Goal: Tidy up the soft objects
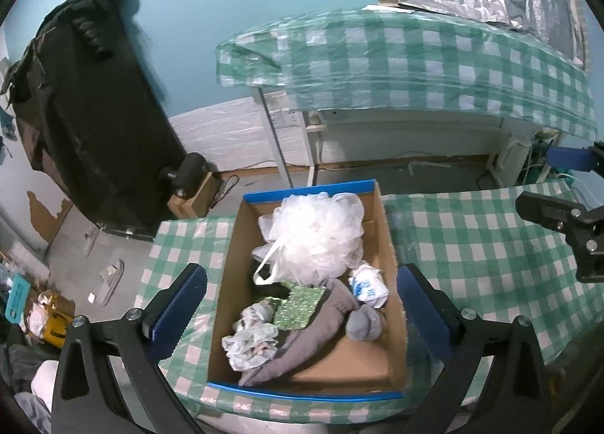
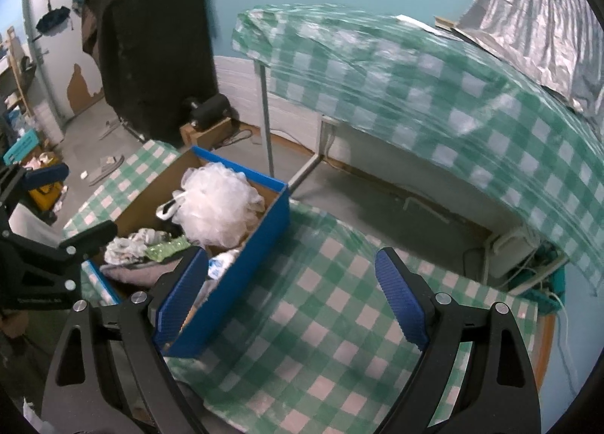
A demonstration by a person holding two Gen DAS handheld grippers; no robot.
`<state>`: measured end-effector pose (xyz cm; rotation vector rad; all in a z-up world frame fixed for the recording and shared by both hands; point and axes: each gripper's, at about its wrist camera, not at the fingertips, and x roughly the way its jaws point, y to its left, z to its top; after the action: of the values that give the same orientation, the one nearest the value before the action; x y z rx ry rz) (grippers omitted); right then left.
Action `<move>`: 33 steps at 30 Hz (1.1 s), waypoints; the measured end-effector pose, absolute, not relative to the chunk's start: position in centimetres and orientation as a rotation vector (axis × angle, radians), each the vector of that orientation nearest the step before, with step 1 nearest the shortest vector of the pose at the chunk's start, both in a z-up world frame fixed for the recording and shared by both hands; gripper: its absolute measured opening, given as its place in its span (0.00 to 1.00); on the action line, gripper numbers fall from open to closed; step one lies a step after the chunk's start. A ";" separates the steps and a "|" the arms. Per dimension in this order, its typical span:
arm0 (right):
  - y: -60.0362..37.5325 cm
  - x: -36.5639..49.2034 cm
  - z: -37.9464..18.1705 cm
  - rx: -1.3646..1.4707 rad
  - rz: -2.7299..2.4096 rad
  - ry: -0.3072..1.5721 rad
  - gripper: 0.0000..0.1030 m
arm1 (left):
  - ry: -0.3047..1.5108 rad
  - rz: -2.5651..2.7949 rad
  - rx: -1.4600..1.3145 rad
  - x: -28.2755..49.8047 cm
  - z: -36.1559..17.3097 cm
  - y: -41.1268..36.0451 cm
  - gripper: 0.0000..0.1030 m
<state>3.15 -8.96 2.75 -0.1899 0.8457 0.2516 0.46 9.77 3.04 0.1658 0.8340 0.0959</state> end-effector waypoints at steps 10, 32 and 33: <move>-11.0 2.2 3.0 -0.144 0.214 0.823 0.87 | 0.860 0.098 0.192 1.0 2.3 8.2 0.99; -11.6 2.3 2.1 -0.140 0.212 0.839 0.87 | 0.863 0.077 0.244 0.8 1.9 6.6 0.99; -11.6 2.3 2.1 -0.140 0.213 0.841 0.87 | 0.863 0.077 0.244 0.8 1.9 6.6 0.99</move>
<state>2.33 -11.61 2.11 -0.1400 0.8408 0.2130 0.85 6.64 1.89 0.2441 0.8626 0.0770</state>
